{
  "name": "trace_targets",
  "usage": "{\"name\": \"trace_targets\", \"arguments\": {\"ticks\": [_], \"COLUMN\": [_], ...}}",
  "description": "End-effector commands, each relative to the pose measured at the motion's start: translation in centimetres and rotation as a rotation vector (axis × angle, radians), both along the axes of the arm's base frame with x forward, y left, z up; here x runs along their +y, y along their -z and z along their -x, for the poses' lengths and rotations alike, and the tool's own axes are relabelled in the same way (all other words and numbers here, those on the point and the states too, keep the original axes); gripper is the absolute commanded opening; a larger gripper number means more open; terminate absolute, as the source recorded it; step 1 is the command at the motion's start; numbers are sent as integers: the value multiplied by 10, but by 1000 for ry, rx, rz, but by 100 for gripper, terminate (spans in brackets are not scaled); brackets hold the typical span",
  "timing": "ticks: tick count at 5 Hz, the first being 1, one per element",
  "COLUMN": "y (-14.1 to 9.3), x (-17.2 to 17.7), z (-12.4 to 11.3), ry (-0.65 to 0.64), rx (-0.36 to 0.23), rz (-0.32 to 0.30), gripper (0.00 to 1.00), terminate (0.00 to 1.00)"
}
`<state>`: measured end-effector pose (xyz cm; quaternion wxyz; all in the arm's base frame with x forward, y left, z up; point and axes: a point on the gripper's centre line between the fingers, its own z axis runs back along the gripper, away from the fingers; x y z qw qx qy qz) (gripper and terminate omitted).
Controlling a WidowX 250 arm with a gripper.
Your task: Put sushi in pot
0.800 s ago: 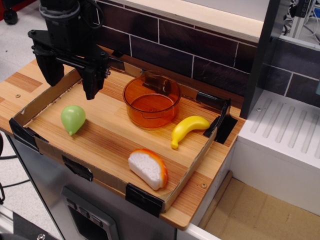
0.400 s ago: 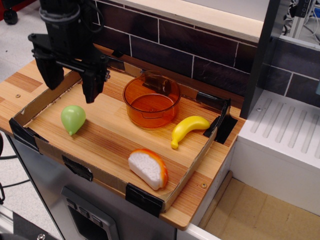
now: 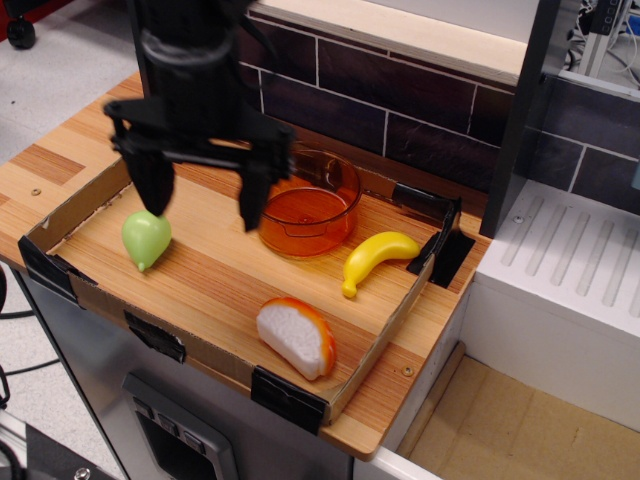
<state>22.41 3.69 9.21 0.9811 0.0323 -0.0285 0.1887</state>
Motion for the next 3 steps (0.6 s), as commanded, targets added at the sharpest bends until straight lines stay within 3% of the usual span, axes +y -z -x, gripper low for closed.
{"name": "trace_targets", "arguments": {"ticks": [1, 3], "y": [7, 30], "x": [-30, -45], "z": [2, -7], "ry": [-417, -574], "rx": [-116, -126], "rz": [80, 88], "gripper": [100, 100], "terminate": [0, 0]}}
